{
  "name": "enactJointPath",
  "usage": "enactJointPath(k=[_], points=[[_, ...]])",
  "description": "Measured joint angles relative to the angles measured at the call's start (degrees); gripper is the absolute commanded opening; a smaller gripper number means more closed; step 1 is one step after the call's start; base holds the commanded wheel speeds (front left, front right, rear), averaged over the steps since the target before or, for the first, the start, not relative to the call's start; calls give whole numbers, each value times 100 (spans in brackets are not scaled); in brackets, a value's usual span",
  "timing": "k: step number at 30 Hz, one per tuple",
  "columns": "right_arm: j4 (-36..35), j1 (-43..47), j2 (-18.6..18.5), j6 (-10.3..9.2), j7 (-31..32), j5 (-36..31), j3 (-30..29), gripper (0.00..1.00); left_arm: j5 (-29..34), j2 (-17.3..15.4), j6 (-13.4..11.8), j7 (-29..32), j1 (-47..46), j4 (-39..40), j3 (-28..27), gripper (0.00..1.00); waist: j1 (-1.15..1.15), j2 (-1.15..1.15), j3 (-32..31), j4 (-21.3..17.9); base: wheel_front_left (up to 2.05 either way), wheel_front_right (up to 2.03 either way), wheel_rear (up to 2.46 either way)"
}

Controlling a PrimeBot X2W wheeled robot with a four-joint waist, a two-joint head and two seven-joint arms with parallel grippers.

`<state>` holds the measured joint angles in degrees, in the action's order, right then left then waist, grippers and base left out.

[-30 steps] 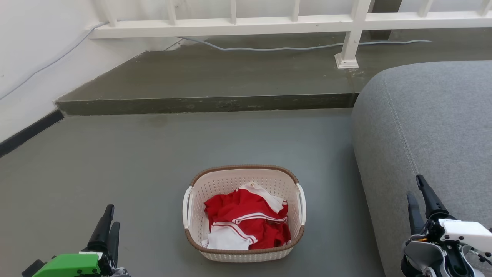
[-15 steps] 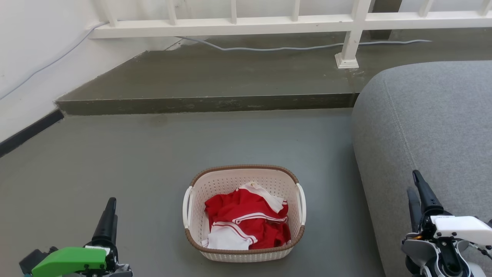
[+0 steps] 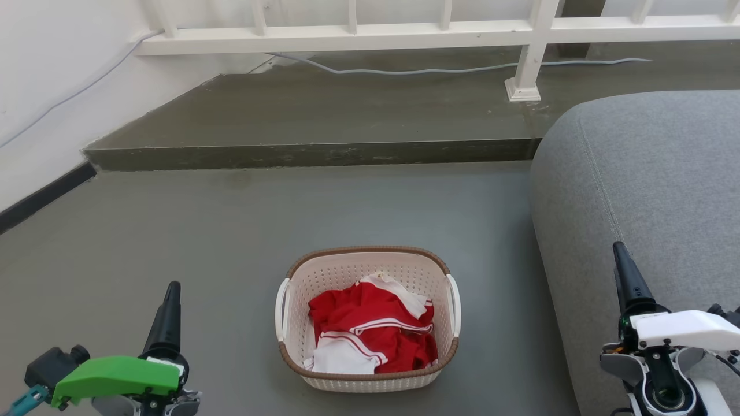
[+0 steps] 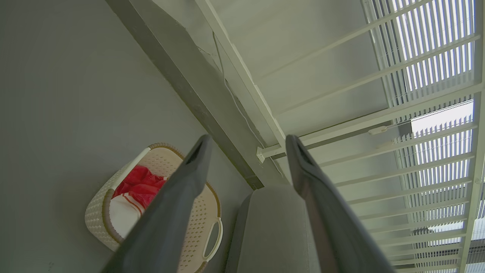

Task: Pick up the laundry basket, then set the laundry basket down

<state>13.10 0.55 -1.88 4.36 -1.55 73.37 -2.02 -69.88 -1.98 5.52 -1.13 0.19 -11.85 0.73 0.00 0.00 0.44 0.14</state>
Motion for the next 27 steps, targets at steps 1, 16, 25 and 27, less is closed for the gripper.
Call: enactJointPath(k=[1, 16, 25, 27], points=[[-30, 0, 0, -3, -5, -97, 30, 100, 111, -14, -1, -14, 0, 25, 30, 100, 0, 0, 3, 1, 0, 0, 0], [-347, 6, -4, -282, -272, -1573, 415, 100, 1783, -74, -255, -283, 5, 349, 410, 100, 0, 0, 45, 12, 0, 0, 0], [-512, 20, -12, -410, -402, -2156, 588, 100, 2515, -73, -375, -425, 9, 533, 554, 100, 0, 0, 59, 12, 0, 0, 0], [-546, 30, -12, -447, -452, -2269, 620, 100, 2653, -73, -402, -457, 12, 566, 595, 100, 0, 0, 60, 12, 0, 0, 0]])
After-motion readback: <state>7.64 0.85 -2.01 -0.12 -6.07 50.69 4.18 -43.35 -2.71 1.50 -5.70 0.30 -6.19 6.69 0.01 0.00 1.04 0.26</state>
